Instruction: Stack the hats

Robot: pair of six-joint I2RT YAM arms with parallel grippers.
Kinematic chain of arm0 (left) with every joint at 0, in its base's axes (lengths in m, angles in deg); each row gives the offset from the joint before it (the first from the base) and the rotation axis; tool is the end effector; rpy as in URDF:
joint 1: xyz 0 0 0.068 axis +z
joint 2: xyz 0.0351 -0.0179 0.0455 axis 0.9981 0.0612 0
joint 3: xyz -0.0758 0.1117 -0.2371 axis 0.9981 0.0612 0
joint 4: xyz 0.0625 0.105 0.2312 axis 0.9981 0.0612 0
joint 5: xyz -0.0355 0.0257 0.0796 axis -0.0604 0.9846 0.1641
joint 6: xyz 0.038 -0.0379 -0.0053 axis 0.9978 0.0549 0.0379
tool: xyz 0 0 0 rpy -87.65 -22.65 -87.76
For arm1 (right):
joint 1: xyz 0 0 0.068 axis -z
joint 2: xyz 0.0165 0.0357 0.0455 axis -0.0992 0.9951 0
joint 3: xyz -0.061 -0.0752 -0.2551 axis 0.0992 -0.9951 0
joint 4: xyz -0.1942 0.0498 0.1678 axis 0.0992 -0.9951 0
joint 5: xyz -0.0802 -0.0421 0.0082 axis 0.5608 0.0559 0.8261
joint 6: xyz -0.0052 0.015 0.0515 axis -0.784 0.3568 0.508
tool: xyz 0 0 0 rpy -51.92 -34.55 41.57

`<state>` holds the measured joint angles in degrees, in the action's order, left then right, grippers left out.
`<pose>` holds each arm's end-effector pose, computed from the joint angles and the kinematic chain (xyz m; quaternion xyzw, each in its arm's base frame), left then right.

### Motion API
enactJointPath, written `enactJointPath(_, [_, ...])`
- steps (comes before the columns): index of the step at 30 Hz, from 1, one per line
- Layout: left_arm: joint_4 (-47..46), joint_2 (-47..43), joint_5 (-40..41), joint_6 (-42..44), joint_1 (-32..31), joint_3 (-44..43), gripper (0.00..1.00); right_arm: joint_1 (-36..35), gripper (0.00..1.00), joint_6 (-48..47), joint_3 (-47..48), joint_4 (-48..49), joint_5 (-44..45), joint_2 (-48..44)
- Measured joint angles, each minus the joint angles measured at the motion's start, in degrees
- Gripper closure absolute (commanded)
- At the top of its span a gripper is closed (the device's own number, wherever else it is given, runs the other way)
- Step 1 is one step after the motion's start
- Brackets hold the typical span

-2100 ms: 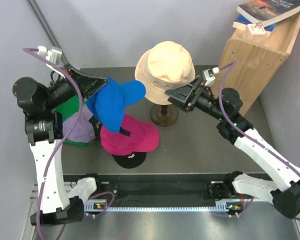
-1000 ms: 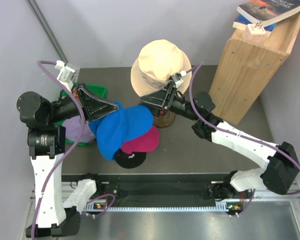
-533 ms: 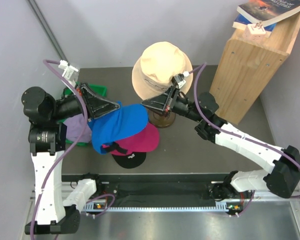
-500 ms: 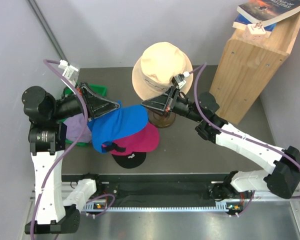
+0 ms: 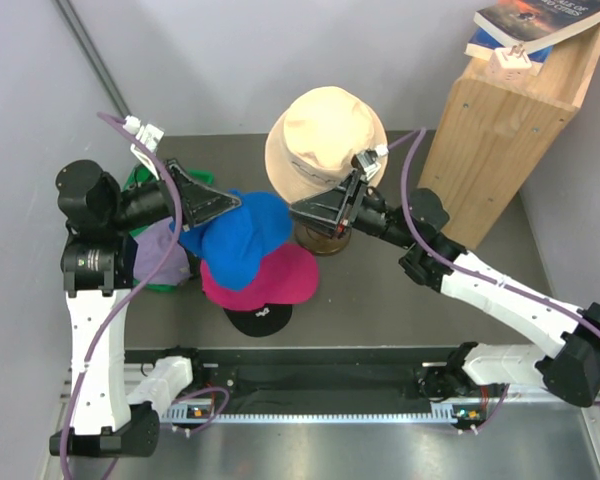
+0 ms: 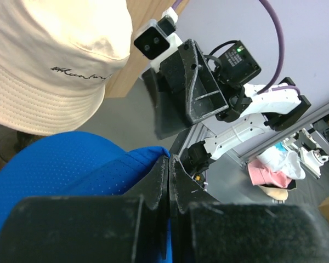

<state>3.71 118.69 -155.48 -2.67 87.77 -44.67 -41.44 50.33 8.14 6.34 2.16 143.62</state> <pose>0.1503 -0.0295 0.4943 0.2063 0.6694 -0.5410 0.4654 0.1784 0.2131 0.4022 0.0235 0.6072 0.7624 0.2225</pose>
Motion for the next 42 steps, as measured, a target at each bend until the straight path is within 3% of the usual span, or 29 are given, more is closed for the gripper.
enactJointPath(5, [-0.8,0.0,-0.6,-1.3,0.0,-0.8,1.0,0.0,0.29,-0.7,-1.9,-2.3,2.3,-1.4])
enactJointPath(8, [-2.0,-0.2,-1.6,-2.8,0.0,-0.9,1.0,0.0,0.25,-1.7,-3.1,-4.2,4.3,-3.4])
enactJointPath(19, [-7.6,-0.8,-3.5,-8.0,0.0,-0.9,1.0,0.0,0.21,-2.0,-6.3,-6.2,6.9,-6.2])
enactJointPath(29, [-11.3,-0.8,-3.8,-11.4,-0.2,-0.8,1.0,-1.2,0.18,0.2,-6.1,-2.8,6.9,-2.5])
enactJointPath(34, [-13.3,-1.0,-4.6,-13.2,-0.6,0.0,1.0,-3.0,0.2,1.2,-4.7,-0.6,6.9,1.4])
enactJointPath(37, [-13.6,-1.6,-5.2,-13.8,-0.9,1.2,1.0,-3.7,0.28,1.6,-3.6,1.2,6.9,2.6])
enactJointPath(42, [-13.4,-2.4,-5.6,-14.0,-1.6,3.0,1.0,-4.5,0.51,3.1,-2.6,5.4,7.0,3.3])
